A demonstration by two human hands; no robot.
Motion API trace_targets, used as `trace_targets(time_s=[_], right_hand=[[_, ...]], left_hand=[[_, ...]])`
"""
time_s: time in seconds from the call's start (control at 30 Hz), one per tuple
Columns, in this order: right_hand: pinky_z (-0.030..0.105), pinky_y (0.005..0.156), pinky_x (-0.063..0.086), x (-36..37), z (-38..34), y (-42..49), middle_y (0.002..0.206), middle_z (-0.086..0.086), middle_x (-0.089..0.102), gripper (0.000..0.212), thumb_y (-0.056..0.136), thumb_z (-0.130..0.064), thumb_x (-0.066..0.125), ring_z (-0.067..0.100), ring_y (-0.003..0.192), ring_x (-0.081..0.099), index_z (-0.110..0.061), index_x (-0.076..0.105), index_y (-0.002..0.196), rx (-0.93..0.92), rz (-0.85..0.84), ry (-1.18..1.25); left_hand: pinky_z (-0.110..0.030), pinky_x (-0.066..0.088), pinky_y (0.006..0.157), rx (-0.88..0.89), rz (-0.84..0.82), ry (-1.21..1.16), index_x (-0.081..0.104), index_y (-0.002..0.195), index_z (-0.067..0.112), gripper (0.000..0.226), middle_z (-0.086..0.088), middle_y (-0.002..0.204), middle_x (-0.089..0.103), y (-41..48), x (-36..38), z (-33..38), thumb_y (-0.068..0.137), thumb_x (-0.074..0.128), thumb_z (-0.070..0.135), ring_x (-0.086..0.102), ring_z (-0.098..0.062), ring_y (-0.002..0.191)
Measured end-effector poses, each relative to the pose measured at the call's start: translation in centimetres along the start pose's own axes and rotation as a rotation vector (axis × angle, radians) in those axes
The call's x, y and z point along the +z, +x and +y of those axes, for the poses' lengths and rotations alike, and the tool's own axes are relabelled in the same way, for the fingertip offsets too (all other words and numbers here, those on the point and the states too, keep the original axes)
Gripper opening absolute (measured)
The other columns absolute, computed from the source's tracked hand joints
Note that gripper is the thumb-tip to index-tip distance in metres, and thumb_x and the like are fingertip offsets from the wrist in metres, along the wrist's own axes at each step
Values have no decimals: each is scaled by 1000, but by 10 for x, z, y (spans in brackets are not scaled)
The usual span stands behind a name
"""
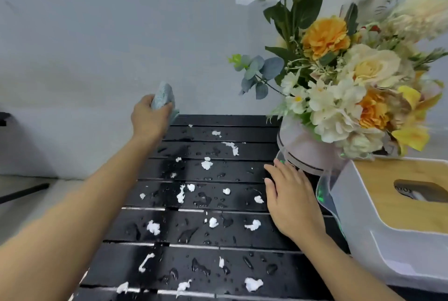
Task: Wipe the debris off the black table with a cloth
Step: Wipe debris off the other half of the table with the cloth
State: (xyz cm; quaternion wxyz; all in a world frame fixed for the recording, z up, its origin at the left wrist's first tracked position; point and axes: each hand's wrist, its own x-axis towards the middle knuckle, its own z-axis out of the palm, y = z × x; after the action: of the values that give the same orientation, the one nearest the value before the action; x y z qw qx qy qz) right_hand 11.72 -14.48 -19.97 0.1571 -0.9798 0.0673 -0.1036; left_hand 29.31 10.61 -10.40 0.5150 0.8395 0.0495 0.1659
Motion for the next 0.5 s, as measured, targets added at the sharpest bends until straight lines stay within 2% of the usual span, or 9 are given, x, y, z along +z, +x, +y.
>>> trace_targets(time_s=[0.07,0.13,0.2,0.27,0.43,0.5], right_hand=[[38,120,20,1,-1,1,151,-4,42,51,98,-39,23,15,141,34,-25,49,140,5,22,-11],[38,119,23,3,0,2,149,-4,44,52,97,-40,22,15,140,37,-25,52,137,2,40,-25],[40,117,26,3,1,2,147,-4,47,52,97,-41,23,16,137,40,-24,55,135,3,55,-39],[42,115,31,4,1,3,145,-2,50,49,97,-39,26,18,135,43,-23,56,133,1,60,-50],[43,115,30,2,-2,2,146,-1,48,49,97,-39,26,19,137,42,-23,56,133,12,45,-55],[42,116,29,1,-3,3,147,-2,48,50,97,-39,26,18,138,41,-23,56,133,18,42,-57]], left_hand=[[-27,46,66,75,-60,200,62,106,13,47,-8,95,64,41,17,-19,82,54,53,62,-26,85],[-41,43,91,52,-209,538,54,129,26,69,-16,120,57,62,37,-48,80,40,74,52,-40,113],[-48,33,101,98,-245,805,35,144,35,64,-16,135,46,59,52,-74,89,33,69,39,-42,123],[-48,32,102,202,-201,844,33,146,33,58,-17,136,43,53,57,-83,95,34,60,36,-41,121],[-46,37,98,210,-233,749,52,135,26,43,-17,126,44,39,57,-70,98,44,44,39,-38,112],[-46,39,97,351,-279,707,54,135,24,41,-17,123,46,4,59,-63,97,49,38,41,-37,107]])
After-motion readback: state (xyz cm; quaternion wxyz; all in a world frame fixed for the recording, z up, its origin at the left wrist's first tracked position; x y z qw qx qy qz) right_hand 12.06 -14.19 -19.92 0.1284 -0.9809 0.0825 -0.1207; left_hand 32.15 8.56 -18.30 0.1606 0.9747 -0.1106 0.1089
